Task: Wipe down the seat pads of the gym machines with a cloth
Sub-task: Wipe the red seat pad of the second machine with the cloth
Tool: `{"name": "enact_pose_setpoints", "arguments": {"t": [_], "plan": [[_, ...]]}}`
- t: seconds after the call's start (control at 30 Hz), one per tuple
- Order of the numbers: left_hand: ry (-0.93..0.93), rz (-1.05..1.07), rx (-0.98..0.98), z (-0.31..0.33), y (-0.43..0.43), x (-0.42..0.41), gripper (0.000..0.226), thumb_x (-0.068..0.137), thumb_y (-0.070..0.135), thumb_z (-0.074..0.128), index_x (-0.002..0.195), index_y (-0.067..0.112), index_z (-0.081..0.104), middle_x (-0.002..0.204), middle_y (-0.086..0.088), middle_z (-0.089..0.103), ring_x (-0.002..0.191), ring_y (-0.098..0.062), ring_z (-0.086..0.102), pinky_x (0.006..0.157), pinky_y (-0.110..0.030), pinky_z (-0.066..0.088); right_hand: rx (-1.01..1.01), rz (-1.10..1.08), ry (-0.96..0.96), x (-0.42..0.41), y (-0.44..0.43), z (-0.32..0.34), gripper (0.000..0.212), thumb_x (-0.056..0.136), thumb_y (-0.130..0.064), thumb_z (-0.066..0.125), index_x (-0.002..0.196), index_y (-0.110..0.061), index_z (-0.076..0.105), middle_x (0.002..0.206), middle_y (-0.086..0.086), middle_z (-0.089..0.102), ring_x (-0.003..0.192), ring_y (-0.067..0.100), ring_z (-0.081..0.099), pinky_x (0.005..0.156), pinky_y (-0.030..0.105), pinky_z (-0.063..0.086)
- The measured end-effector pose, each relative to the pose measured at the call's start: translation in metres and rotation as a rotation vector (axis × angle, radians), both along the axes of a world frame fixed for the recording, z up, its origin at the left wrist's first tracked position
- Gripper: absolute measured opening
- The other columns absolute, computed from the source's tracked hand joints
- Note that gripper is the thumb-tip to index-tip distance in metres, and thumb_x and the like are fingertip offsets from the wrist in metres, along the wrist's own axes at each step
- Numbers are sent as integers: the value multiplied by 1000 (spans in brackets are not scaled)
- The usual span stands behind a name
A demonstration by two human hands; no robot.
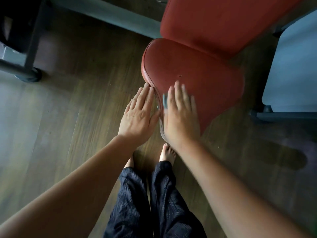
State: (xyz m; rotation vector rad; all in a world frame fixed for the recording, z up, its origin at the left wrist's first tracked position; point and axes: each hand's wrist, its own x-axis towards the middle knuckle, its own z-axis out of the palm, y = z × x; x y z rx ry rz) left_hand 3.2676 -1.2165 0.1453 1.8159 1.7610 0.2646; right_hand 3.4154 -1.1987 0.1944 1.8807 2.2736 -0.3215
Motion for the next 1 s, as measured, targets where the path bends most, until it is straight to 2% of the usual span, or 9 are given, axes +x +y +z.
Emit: {"name": "enact_pose_setpoints", "arguments": {"t": [0.1,0.23,0.3,0.5,0.63,0.73,0.8,0.9,1.0], "plan": [[4,-5,7,1,0,1,71,109,48,37,167,17,12,176,-4,9,162,-21,7,131,-44,17,-59,106,97,24,-36,7,61,105,-29,35,161,-8,23,171,10,14,159,27,10,127,50,16],[48,-12,27,2,1,3,71,108,45,38,167,15,15,175,-3,10,163,-22,6,130,-46,18,35,-227,52,31,63,-17,62,101,-29,28,159,-7,26,169,11,22,157,29,18,123,53,24],[62,7,34,4,4,4,71,108,46,39,167,14,17,175,-2,11,163,-21,5,131,-46,17,46,-297,31,29,73,-19,63,100,-29,28,159,-5,25,169,12,22,157,30,18,124,52,24],[109,30,49,8,30,6,73,107,47,43,167,14,16,175,-4,10,162,-22,6,131,-42,15,19,-75,122,33,-18,-2,61,104,-31,31,160,-9,26,170,8,19,158,26,13,126,50,20],[125,57,52,8,49,3,73,107,47,43,167,14,15,176,-5,9,162,-23,6,131,-42,14,38,-104,109,30,64,-19,65,98,-32,27,159,-8,29,169,9,23,157,27,17,125,52,22],[127,78,43,8,55,1,75,107,46,43,167,15,11,176,-5,6,163,-23,4,131,-43,13,65,-219,79,19,118,-28,65,100,-29,41,160,-7,24,170,10,19,158,27,14,126,51,19],[123,89,37,8,55,0,76,107,45,43,167,14,9,176,-6,5,162,-23,4,131,-41,12,87,-217,71,8,101,-26,67,100,-27,44,160,-6,24,170,11,19,158,28,14,126,51,19],[116,96,28,6,57,-1,75,108,44,41,167,12,9,176,-7,6,162,-23,6,131,-40,12,44,-52,91,2,46,-18,65,101,-28,42,160,-7,25,170,11,18,158,28,14,125,51,20],[117,87,18,5,62,-5,72,109,42,41,167,13,10,176,-6,7,162,-23,6,131,-42,14,59,-62,102,-1,91,-25,65,100,-29,40,159,-6,26,169,11,21,157,28,17,124,52,22]]}}
